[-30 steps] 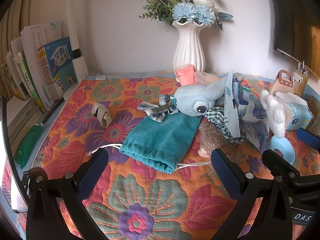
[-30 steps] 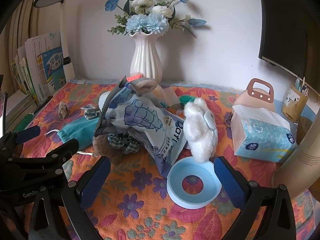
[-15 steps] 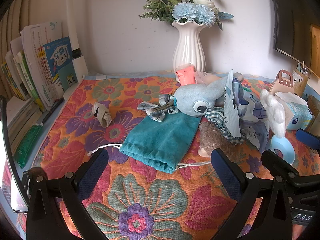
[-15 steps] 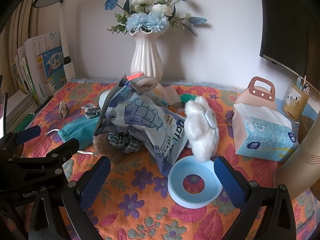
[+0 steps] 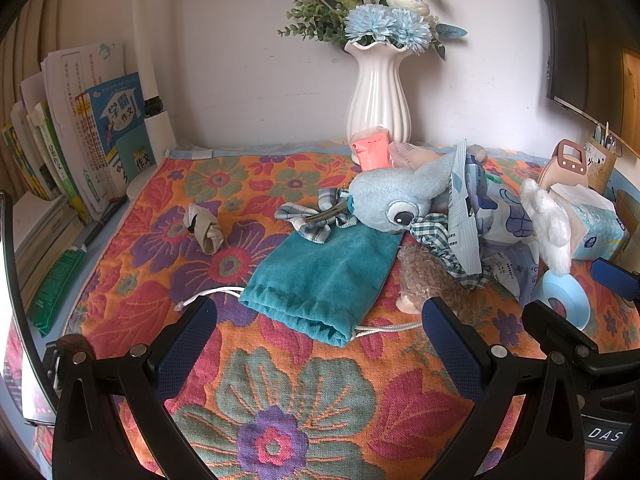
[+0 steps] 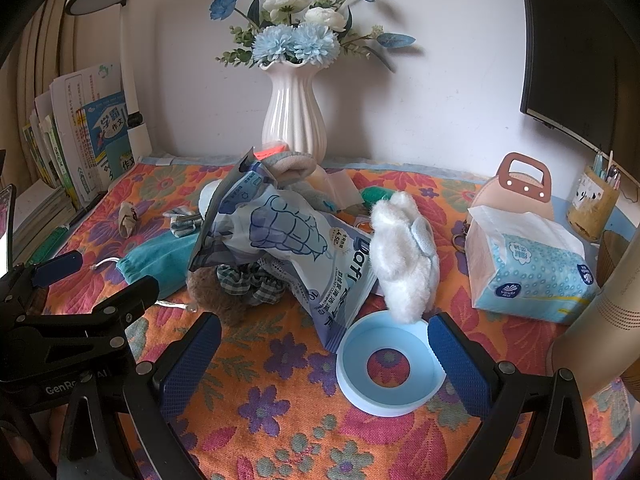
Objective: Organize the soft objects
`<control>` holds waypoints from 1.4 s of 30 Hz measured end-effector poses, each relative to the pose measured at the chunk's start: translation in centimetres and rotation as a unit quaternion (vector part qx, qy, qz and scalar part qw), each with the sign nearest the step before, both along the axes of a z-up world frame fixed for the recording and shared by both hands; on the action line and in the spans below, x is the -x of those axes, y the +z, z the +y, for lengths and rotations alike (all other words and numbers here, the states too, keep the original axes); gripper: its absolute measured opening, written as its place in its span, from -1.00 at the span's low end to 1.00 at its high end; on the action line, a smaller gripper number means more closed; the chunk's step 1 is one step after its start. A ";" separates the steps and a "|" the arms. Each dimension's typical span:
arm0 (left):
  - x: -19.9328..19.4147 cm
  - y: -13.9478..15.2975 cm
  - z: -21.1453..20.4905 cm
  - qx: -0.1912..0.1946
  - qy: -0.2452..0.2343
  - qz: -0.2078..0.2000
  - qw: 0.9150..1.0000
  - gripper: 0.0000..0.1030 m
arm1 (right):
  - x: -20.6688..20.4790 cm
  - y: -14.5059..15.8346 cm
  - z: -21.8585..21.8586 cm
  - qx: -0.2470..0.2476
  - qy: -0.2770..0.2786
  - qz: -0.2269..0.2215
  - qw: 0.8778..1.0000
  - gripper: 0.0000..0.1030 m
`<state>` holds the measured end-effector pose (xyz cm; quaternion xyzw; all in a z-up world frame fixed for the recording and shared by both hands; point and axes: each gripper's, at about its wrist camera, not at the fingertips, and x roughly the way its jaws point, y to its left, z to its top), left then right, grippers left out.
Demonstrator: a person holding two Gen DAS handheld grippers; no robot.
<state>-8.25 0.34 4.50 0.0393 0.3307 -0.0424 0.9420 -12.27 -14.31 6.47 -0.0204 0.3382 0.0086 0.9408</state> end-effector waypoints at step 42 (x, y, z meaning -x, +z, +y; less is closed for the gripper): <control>-2.8 3.0 5.1 0.078 -0.032 0.090 0.992 0.98 | -1.0 1.9 -7.9 -0.098 0.005 0.092 0.991 0.70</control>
